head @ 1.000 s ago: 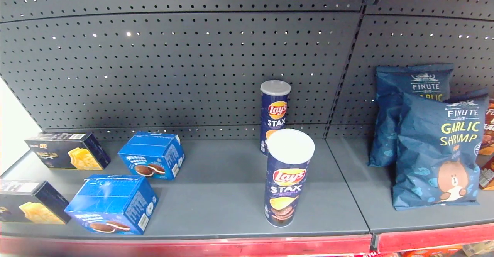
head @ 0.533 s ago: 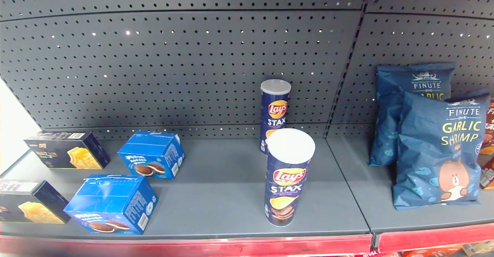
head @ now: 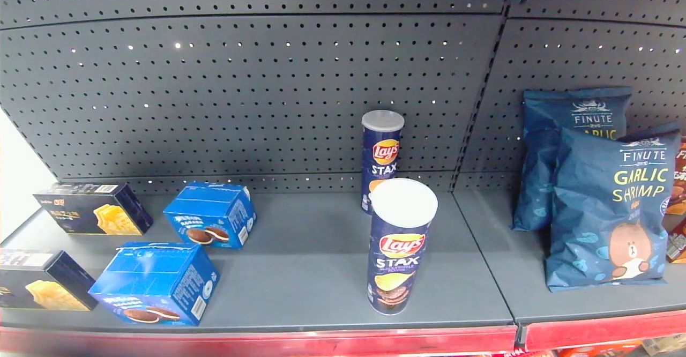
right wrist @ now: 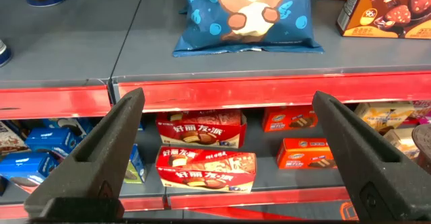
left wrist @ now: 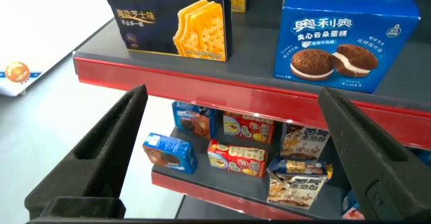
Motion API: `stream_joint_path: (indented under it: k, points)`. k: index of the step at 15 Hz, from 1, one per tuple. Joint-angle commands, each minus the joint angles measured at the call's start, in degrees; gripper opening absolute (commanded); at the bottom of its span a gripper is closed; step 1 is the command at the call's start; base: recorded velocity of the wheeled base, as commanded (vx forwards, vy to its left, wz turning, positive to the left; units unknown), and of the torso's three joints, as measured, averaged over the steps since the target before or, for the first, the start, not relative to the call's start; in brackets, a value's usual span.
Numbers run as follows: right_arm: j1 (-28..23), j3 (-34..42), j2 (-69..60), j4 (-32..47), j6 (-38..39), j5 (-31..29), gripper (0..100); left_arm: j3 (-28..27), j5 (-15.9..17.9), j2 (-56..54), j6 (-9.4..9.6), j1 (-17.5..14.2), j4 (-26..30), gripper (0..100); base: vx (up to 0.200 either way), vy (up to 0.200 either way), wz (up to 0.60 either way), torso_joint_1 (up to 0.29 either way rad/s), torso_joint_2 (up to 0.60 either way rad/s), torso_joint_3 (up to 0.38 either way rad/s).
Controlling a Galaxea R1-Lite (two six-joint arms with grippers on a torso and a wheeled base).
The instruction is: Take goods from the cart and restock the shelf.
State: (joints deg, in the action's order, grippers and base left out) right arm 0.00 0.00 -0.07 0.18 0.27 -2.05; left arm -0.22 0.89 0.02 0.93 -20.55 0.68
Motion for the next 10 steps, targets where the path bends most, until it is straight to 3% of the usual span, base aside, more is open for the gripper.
stream_joint_path:
  k: [1, 10]
  points:
    - [0.0, 0.0, 0.1, 0.0, 0.0, 0.0, 100, 0.0, 0.0, 0.0, 0.04, 0.0, 0.0, 100, 0.0, 0.0, 0.0, 0.0, 0.0, 0.0]
    - [0.0, 0.0, 0.1, 0.0, 0.0, 0.0, 100, 0.0, 0.1, 0.0, 0.3, 0.0, 0.0, 100, 0.0, 0.0, 0.0, 0.0, 0.0, 0.0]
